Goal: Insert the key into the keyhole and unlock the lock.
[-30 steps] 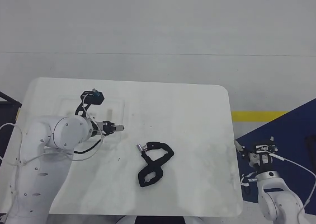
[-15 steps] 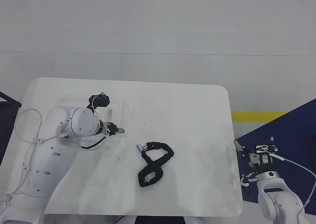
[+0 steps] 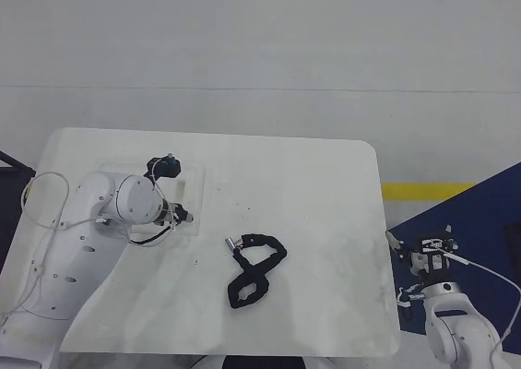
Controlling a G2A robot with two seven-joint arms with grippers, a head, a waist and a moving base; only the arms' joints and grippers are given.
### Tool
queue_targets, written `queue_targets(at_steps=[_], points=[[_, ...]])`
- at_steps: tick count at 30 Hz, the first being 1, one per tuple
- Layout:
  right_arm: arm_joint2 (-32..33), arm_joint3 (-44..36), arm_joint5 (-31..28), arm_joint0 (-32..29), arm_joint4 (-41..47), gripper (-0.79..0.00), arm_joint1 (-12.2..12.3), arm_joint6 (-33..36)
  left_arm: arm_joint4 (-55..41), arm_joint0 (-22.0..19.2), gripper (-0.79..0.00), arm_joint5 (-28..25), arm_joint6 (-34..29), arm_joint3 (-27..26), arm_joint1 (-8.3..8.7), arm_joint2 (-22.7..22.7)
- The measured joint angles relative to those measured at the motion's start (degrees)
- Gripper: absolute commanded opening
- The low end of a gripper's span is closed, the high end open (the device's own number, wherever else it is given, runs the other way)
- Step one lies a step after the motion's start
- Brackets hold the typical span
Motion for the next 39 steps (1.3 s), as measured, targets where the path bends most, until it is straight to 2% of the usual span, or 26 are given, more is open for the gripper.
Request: queue_targets(at_steps=[2, 8, 11, 22, 25, 26, 27, 34, 39], points=[[0.00, 0.00, 0.00, 0.00, 0.00, 0.000, 0.00, 0.00, -0.01, 0.22, -0.529, 0.00, 0.00, -0.44, 0.40, 0.04], [0.00, 0.00, 0.00, 0.00, 0.00, 0.000, 0.00, 0.00, 0.00, 0.02, -0.585, 0.31, 0.30, -0.62, 0.80, 0.14], [0.00, 0.00, 0.00, 0.00, 0.00, 0.000, 0.00, 0.00, 0.85, -0.08, -0.659, 1.14, 1.13, -1.01, 0.60, 0.66], [0.00, 0.00, 0.00, 0.00, 0.00, 0.000, 0.00, 0.00, 2.24, -0.69, -0.662, 1.31, 1.31, 0.06, -0.14, 2.20], [0.00, 0.00, 0.00, 0.00, 0.00, 0.000, 0.00, 0.00, 2.47, -1.10, -0.690, 1.13, 1.12, 0.74, -0.29, 2.11], [0.00, 0.00, 0.00, 0.00, 0.00, 0.000, 0.00, 0.00, 2.54, -1.16, -0.760, 1.01, 1.01, 0.86, -0.34, 2.03], [0.00, 0.00, 0.00, 0.00, 0.00, 0.000, 0.00, 0.00, 2.60, -1.20, -0.785, 0.89, 0.89, 0.92, -0.37, 1.96], [0.00, 0.00, 0.00, 0.00, 0.00, 0.000, 0.00, 0.00, 3.42, -0.68, -0.785, 0.49, 0.49, 0.15, -0.41, 0.49], [0.00, 0.00, 0.00, 0.00, 0.00, 0.000, 0.00, 0.00, 2.64, 1.02, -0.785, 0.46, 0.46, -2.23, -0.03, -3.13]])
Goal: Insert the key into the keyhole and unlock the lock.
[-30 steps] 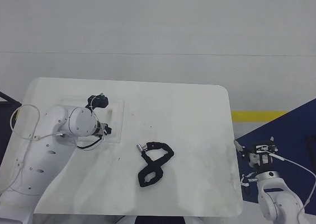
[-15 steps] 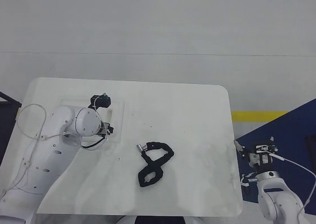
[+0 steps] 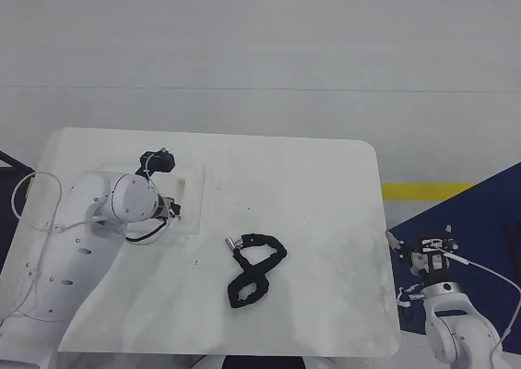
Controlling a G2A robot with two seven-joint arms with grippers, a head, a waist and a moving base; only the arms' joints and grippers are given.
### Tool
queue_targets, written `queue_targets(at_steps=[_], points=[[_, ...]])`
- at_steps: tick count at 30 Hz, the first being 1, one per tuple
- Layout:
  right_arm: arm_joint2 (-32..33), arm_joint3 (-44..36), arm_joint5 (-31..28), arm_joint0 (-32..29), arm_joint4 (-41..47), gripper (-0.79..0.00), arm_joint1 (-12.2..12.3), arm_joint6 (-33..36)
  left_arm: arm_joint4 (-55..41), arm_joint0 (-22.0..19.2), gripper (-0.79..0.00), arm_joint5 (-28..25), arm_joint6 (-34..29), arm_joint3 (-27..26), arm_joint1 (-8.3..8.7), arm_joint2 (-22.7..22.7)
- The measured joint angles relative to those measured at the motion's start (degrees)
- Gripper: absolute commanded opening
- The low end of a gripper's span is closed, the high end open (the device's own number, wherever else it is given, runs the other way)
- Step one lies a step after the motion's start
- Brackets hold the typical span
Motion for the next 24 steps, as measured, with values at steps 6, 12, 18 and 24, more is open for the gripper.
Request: queue_targets(at_steps=[6, 12, 18, 24], points=[[0.00, 0.00, 0.00, 0.00, 0.00, 0.000, 0.00, 0.00, -3.32, 3.63, -0.785, 1.63, 1.63, -4.97, 0.70, -6.84], [0.00, 0.00, 0.00, 0.00, 0.00, 0.000, 0.00, 0.00, -22.12, 11.27, -0.785, 3.65, 5.76, -11.28, 1.17, -20.37], [0.00, 0.00, 0.00, 0.00, 0.00, 0.000, 0.00, 0.00, -47.05, 19.15, -0.785, -11.58, 7.56, -5.05, 1.28, -34.35], [0.00, 0.00, 0.00, 0.00, 0.00, 0.000, 0.00, 0.00, -63.57, 21.46, -0.785, -22.88, 1.76, 5.09, 1.73, -40.10]])
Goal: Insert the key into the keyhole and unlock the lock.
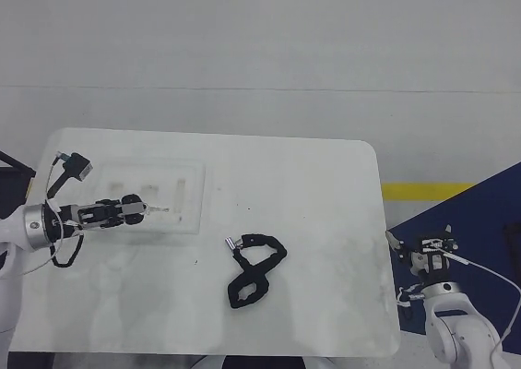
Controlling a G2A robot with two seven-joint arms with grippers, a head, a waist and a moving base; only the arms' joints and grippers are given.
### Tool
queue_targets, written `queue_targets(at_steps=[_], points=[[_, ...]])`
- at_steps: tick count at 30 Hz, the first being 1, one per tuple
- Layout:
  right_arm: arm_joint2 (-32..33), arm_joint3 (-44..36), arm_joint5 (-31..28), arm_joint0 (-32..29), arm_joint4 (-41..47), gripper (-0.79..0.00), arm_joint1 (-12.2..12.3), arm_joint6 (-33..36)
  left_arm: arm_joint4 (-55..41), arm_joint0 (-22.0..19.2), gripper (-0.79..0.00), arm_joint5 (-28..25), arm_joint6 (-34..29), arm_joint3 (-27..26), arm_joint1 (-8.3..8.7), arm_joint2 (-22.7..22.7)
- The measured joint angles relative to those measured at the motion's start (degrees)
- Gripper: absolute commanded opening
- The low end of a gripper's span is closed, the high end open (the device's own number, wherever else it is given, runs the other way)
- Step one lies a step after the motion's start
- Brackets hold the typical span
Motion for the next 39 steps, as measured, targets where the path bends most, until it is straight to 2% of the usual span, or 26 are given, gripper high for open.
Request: queue_targets(at_steps=[2, 6, 25, 27, 30, 34, 36, 39], points=[[0.00, 0.00, 0.00, 0.00, 0.00, 0.000, 0.00, 0.00, -3.13, -1.09, -0.785, -1.62, -2.15, 3.63, 0.36, 0.42], [0.00, 0.00, 0.00, 0.00, 0.00, 0.000, 0.00, 0.00, -7.92, -3.15, -0.785, -4.46, -2.24, 9.31, 1.69, 4.33], [-0.04, -0.09, -0.08, 0.00, 0.06, 0.000, 0.00, 0.05, -8.02, -3.21, -0.785, -4.66, -2.22, 9.54, 1.82, 4.60], [-0.68, -2.60, -2.34, -0.91, 1.78, 0.000, -0.04, 1.07, -8.02, -3.21, -0.785, -4.66, -2.22, 9.54, 1.82, 4.60], [-2.97, -11.58, -6.77, -4.50, 3.31, 0.000, -0.06, 5.98, -8.02, -3.21, -0.785, -4.66, -2.22, 9.54, 1.82, 4.60], [-10.59, -23.58, -7.07, -6.85, -1.07, 0.000, -0.36, 15.10, -8.02, -3.21, -0.785, -4.66, -2.22, 9.54, 1.82, 4.60], [-16.19, -27.07, -5.90, -5.20, -2.17, 0.000, -0.80, 20.90, -8.02, -3.21, -0.785, -4.66, -2.22, 9.54, 1.82, 4.60], [-24.04, -26.78, -2.57, 0.72, -2.48, 0.000, -1.76, 30.58, -8.02, -3.21, -0.785, -4.66, -2.22, 9.54, 1.82, 4.60]])
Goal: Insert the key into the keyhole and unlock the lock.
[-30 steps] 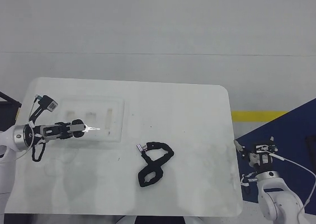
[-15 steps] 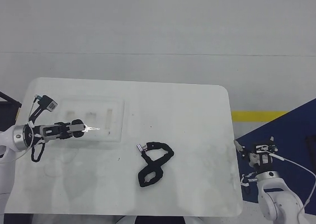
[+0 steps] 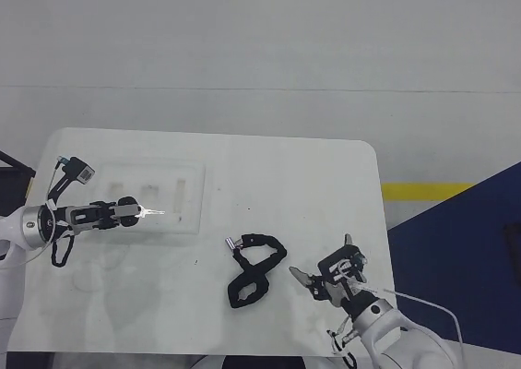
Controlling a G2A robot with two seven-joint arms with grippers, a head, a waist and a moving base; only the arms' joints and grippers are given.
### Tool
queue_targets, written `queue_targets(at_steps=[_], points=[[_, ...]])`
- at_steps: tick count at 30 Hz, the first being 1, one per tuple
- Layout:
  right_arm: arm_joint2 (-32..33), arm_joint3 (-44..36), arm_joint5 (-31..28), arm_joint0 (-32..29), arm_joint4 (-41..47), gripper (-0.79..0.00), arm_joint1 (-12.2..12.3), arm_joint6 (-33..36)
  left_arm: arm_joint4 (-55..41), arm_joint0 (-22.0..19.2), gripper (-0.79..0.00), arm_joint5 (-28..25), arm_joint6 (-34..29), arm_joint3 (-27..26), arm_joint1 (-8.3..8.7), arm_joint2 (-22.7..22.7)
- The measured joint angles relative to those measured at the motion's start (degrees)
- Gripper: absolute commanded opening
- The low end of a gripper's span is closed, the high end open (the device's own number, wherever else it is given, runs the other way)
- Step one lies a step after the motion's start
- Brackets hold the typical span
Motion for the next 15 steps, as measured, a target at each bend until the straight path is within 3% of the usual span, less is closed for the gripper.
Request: queue_targets(at_steps=[2, 11, 13, 15], points=[[-1.97, 0.39, 0.58, 2.57, -0.36, 0.000, -0.15, 3.66, 0.00, 0.00, -0.785, 0.00, 0.00, 0.00, 0.00, 0.00], [-2.50, 1.79, -1.74, 2.70, 1.86, 0.000, -0.09, 3.04, 0.00, 0.00, -0.785, 0.00, 0.00, 0.00, 0.00, 0.00], [-3.13, 3.80, -6.35, 6.55, 5.93, 0.000, -0.28, 7.62, 0.00, 0.00, -0.785, 0.00, 0.00, 0.00, 0.00, 0.00], [-6.53, 5.16, -8.47, 12.49, 7.66, 0.000, -1.12, 16.82, 0.00, 0.00, -0.785, 0.00, 0.00, 0.00, 0.00, 0.00]])
